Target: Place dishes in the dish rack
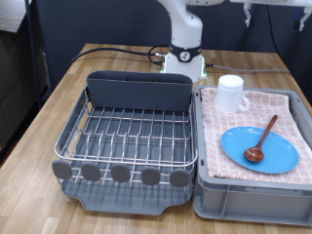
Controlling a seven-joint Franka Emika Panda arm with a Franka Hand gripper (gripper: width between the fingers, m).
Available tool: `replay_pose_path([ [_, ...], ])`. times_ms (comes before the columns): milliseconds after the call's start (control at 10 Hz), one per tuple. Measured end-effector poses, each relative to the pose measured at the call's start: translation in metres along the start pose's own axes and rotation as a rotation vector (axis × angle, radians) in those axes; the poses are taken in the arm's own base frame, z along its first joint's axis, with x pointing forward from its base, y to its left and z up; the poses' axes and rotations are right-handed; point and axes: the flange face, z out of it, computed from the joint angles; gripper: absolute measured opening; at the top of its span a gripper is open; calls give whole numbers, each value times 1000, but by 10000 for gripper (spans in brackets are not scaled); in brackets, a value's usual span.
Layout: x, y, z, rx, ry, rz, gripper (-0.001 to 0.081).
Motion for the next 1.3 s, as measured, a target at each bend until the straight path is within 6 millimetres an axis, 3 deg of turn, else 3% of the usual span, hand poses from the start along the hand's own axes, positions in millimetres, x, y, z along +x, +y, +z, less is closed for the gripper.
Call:
replay_pose_path([
  [100, -2, -4, 9, 2, -6, 0, 803],
  [300, -4, -5, 9, -2, 12, -17, 803],
  [700, -37, -20, 28, 13, 116, -16, 803],
  [900, -47, -25, 48, 25, 121, 13, 803],
  [1300, -47, -24, 111, 63, 139, 2, 803],
])
